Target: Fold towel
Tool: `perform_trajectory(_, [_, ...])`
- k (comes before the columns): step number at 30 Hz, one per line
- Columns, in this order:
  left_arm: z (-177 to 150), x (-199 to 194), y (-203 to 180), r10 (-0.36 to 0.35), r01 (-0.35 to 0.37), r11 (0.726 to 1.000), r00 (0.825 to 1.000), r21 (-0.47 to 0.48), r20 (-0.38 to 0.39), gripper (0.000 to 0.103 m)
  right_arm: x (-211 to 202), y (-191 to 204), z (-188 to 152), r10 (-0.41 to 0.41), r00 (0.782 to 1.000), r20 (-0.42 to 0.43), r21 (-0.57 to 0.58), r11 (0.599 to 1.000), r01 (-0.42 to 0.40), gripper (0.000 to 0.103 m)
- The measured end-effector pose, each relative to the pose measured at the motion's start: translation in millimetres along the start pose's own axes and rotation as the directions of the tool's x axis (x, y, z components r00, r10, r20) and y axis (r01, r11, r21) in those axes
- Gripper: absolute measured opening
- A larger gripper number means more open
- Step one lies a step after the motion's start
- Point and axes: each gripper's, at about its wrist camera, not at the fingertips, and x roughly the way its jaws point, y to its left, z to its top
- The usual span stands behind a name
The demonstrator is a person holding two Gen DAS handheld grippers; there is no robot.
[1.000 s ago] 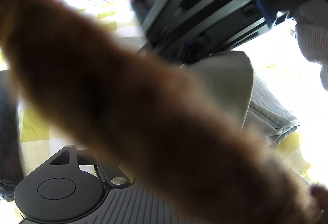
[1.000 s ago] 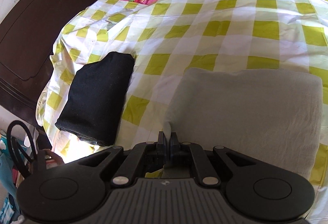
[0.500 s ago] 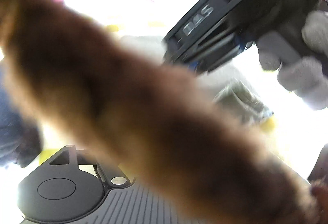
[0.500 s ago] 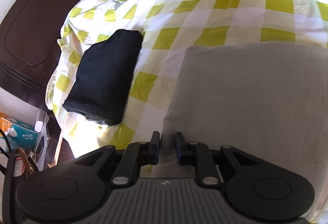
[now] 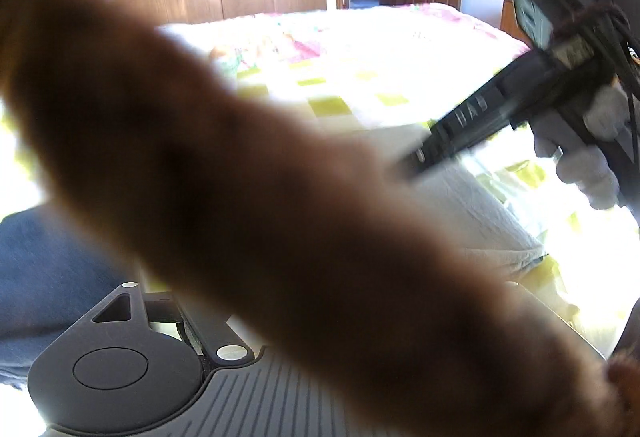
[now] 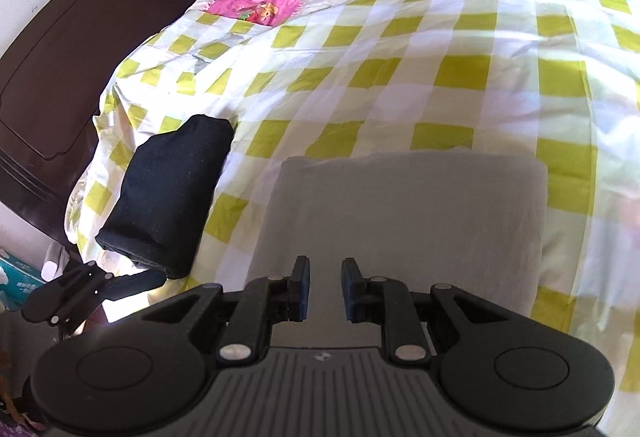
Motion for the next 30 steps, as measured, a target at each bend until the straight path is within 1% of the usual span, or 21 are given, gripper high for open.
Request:
perform_trajectory(1, [-5, 2, 2, -0.008, 0.007, 1.000, 1.000, -0.013, -0.022, 0.079, 2, 2, 6, -0.014, 1.000, 0.016, -0.036, 0.999, 0.014, 0.035])
perform_trajectory(3, [-16, 5, 0, -0.003, 0.002, 1.000, 0.998, -0.018, -0.062, 0.079, 11, 8, 18, -0.024, 0.999, 0.025, -0.087, 0.996, 0.026, 0.043])
perform_trajectory(7, [-37, -2, 3, 0.006, -0.011, 0.999, 0.994, -0.039, -0.113, 0.079, 37, 23, 33, -0.009, 1.000, -0.002, -0.182, 0.983, 0.008, 0.048])
perform_trajectory(10, [-41, -14, 10, 0.024, -0.030, 0.997, 0.995, -0.065, -0.101, 0.079, 49, 33, 38, -0.038, 0.999, -0.002, -0.262, 0.964, 0.036, 0.051])
perform_trajectory(12, [-36, -24, 15, 0.033, -0.039, 0.996, 0.997, -0.084, -0.066, 0.079, 52, 35, 41, -0.044, 0.999, -0.004, -0.299, 0.953, 0.041, 0.055])
perform_trajectory(14, [-28, -30, 18, 0.043, -0.044, 0.994, 0.999, -0.095, -0.020, 0.079, 58, 34, 45, -0.036, 0.999, -0.032, -0.304, 0.952, 0.025, 0.055])
perform_trajectory(16, [-19, -30, 19, 0.037, -0.034, 0.994, 0.999, -0.103, 0.028, 0.079, 69, 34, 46, -0.044, 0.996, -0.071, -0.308, 0.951, 0.020, 0.045])
perform_trajectory(17, [-15, -26, 18, 0.039, -0.033, 0.994, 0.998, -0.109, 0.052, 0.079, 75, 35, 46, -0.056, 0.995, -0.084, -0.308, 0.951, 0.027, 0.032])
perform_trajectory(18, [-12, -20, 16, 0.044, -0.037, 0.993, 0.997, -0.112, 0.068, 0.079, 81, 35, 46, -0.074, 0.993, -0.092, -0.305, 0.951, 0.042, 0.026])
perform_trajectory(20, [-5, 0, 10, 0.043, -0.032, 0.993, 0.994, -0.110, 0.100, 0.079, 93, 33, 47, -0.083, 0.992, -0.094, -0.297, 0.954, 0.052, 0.023])
perform_trajectory(21, [-2, 11, 6, 0.043, -0.032, 0.993, 0.994, -0.109, 0.099, 0.079, 98, 32, 49, -0.083, 0.993, -0.090, -0.288, 0.956, 0.054, 0.022])
perform_trajectory(22, [1, 25, 2, 0.034, -0.025, 0.994, 0.996, -0.105, 0.085, 0.077, 102, 31, 51, -0.086, 0.992, -0.087, -0.278, 0.959, 0.058, 0.021])
perform_trajectory(24, [4, 48, -5, 0.021, -0.018, 0.996, 0.999, -0.085, 0.040, 0.076, 111, 29, 55, -0.094, 0.992, -0.090, -0.266, 0.962, 0.067, 0.021])
perform_trajectory(26, [2, 70, -10, 0.068, -0.070, 0.997, 0.997, -0.044, -0.039, 0.078, 119, 27, 55, -0.110, 0.990, -0.086, -0.277, 0.957, 0.083, 0.021])
perform_trajectory(27, [0, 76, -10, 0.074, -0.077, 0.996, 0.995, -0.044, -0.066, 0.078, 125, 23, 54, -0.126, 0.988, -0.090, -0.272, 0.957, 0.097, 0.021])
perform_trajectory(28, [-2, 79, -8, 0.064, -0.069, 0.996, 0.995, -0.060, -0.082, 0.078, 127, 20, 53, -0.120, 0.988, -0.093, -0.262, 0.961, 0.092, 0.021])
perform_trajectory(30, [-1, 74, -3, 0.054, -0.061, 0.994, 0.996, -0.091, -0.073, 0.079, 121, 14, 53, -0.098, 0.993, -0.073, -0.235, 0.969, 0.078, 0.019])
